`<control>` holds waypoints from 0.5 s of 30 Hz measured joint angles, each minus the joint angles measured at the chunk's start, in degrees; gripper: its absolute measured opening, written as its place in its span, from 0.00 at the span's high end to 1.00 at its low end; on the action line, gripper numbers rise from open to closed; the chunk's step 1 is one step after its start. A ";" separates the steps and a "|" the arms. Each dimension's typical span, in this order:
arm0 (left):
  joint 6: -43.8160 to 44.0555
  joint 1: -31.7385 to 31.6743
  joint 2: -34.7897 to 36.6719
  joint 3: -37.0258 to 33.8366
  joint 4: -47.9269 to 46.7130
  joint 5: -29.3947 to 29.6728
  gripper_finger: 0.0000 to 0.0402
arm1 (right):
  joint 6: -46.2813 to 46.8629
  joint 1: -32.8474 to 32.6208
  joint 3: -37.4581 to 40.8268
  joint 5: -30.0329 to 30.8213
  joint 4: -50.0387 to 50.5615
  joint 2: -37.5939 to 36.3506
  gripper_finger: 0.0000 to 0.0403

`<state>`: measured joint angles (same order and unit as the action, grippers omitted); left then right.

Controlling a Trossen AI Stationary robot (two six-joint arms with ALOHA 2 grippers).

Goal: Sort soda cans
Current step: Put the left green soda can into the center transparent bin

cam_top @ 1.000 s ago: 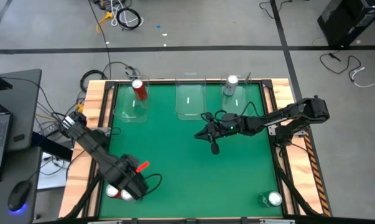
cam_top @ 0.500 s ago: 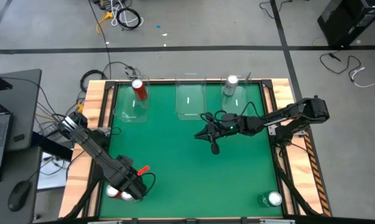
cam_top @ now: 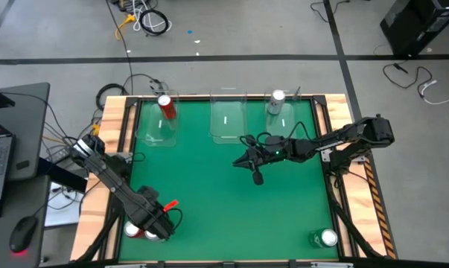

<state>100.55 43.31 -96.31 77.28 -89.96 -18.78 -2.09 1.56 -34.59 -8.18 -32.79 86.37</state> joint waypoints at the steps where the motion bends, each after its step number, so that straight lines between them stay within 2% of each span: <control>1: -0.09 0.00 0.00 0.00 -0.01 0.19 0.27 | 0.00 0.00 0.00 -0.24 0.00 0.00 0.89; 6: -0.17 0.31 0.03 -0.19 0.04 0.72 0.27 | 0.00 0.00 0.00 -0.53 0.00 0.00 0.89; 15: -0.33 1.11 3.71 -5.87 1.31 0.74 0.27 | 0.03 -0.04 0.00 -0.58 0.06 0.00 0.89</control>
<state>100.22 44.42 -92.60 71.40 -88.65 -18.05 -2.06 1.52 -34.59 -8.76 -32.73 86.37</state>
